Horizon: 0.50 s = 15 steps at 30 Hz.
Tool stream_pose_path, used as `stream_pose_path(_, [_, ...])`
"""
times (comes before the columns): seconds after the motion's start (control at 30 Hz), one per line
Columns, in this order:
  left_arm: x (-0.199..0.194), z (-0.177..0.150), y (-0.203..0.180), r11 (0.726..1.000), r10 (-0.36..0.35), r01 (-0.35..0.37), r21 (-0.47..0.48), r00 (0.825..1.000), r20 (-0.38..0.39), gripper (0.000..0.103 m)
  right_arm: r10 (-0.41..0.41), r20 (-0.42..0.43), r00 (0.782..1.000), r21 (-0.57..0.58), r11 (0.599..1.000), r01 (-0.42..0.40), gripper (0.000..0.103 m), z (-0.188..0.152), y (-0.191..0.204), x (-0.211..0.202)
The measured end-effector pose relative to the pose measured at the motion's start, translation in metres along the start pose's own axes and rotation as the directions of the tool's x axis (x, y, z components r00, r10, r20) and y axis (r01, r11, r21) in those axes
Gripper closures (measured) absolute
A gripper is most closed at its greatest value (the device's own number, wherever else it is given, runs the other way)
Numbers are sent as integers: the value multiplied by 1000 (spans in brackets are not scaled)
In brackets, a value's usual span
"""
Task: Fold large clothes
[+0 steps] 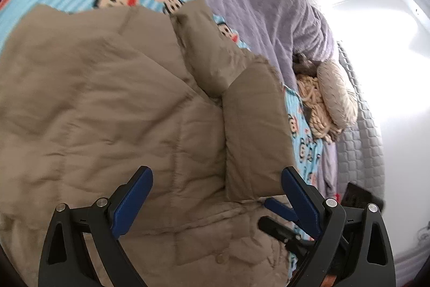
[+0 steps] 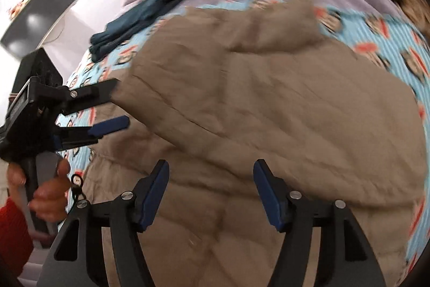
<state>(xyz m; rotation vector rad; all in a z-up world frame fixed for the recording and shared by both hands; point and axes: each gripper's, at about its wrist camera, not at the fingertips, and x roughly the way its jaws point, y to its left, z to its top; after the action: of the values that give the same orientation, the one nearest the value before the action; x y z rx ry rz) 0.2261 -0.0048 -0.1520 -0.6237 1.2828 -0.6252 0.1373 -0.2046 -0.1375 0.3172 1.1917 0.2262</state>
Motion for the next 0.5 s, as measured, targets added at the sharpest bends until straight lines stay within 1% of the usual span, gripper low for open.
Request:
stream_pose_path(0.1, [11, 2, 0, 1000, 20, -21, -12, 1000, -15, 6, 3, -10, 1000, 157, 988, -1, 34, -14, -51, -19])
stream_pose_path(0.17, [11, 5, -2, 1000, 0, 0, -20, 1000, -11, 6, 18, 6, 1000, 308, 951, -19, 34, -26, -95, -33])
stream_pose_path(0.2, [10, 6, -2, 1000, -11, 11, -21, 1000, -5, 6, 25, 18, 1000, 365, 931, -30, 34, -32, -112, -39])
stream_pose_path(0.27, [6, 10, -4, 999, -36, 36, -26, 999, 11, 6, 52, 63, 997, 501, 862, -76, 34, -43, -152, -51])
stream_pose_path(0.3, [5, 11, -4, 998, -48, 49, -30, 999, 17, 6, 66, 88, 994, 540, 835, -103, 34, -46, -163, -54])
stream_pose_path(0.33, [2, 14, -4, 997, -71, 72, -38, 997, 26, 6, 82, 124, 989, 587, 797, -139, 34, -50, -179, -57])
stream_pose_path(0.37, [1, 15, -4, 995, -89, 91, -46, 996, 31, 6, 88, 154, 984, 625, 763, -166, 34, -52, -192, -59])
stream_pose_path(0.43, [2, 18, -3, 991, -118, 120, -61, 992, 32, 6, 96, 193, 976, 671, 713, -203, 34, -54, -209, -59])
stream_pose_path(0.47, [6, 20, -4, 992, -112, 113, -59, 993, 20, 6, 105, 208, 972, 691, 688, -222, 34, -55, -217, -57])
stream_pose_path(0.5, [9, 19, -4, 993, -101, 102, -52, 995, 10, 6, 113, 215, 970, 703, 672, -234, 34, -54, -219, -56])
